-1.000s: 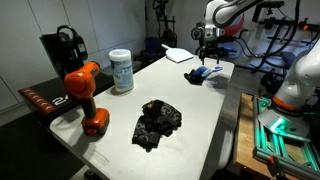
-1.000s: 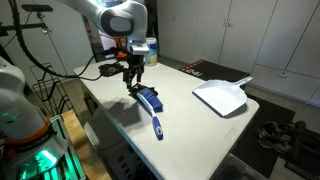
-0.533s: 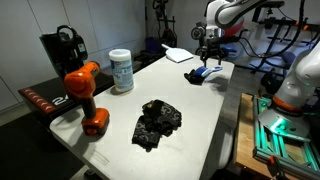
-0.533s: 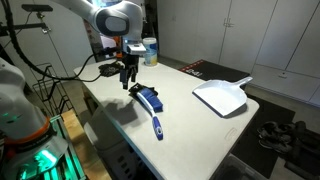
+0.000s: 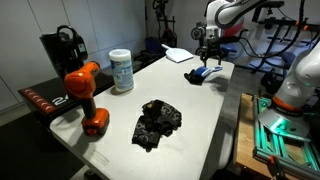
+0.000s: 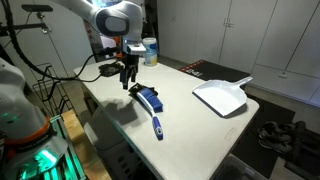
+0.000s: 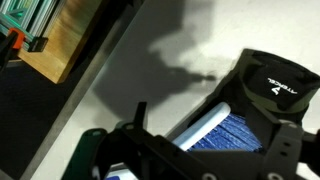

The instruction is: Put the cleaning brush on the glove to the right

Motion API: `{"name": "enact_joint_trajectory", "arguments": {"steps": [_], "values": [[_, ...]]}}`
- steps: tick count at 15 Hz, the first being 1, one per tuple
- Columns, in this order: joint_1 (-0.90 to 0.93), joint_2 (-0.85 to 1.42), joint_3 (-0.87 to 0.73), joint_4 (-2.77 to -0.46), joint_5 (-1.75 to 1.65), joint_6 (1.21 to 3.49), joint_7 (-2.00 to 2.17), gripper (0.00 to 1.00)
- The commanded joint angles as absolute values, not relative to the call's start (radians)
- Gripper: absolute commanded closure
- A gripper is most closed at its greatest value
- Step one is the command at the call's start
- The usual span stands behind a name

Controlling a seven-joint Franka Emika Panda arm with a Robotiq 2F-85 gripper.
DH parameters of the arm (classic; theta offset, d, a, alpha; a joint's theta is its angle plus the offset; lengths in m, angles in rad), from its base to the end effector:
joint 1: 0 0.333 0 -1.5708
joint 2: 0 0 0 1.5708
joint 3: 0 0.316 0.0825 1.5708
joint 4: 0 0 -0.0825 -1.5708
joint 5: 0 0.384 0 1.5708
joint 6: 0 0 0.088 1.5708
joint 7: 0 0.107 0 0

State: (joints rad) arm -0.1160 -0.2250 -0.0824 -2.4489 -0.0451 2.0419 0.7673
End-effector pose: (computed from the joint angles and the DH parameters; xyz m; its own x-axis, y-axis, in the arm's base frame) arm 0.4233 -0.0874 0.3701 0.5807 -0.8054 -0.1187 -0.7935 -0.5925 0.1387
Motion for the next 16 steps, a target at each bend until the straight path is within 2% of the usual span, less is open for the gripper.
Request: {"name": "enact_joint_trajectory", "arguments": {"steps": [1, 6, 16], "values": [[-0.132, -0.228, -0.074, -2.443, -0.023, 2.032, 0.773, 0.00], [-0.109, -0.171, -0.106, -2.438, 0.238, 2.058, 0.556, 0.00], [-0.117, -0.080, -0.102, -2.479, 0.388, 2.213, 0.443, 0.00]]}}
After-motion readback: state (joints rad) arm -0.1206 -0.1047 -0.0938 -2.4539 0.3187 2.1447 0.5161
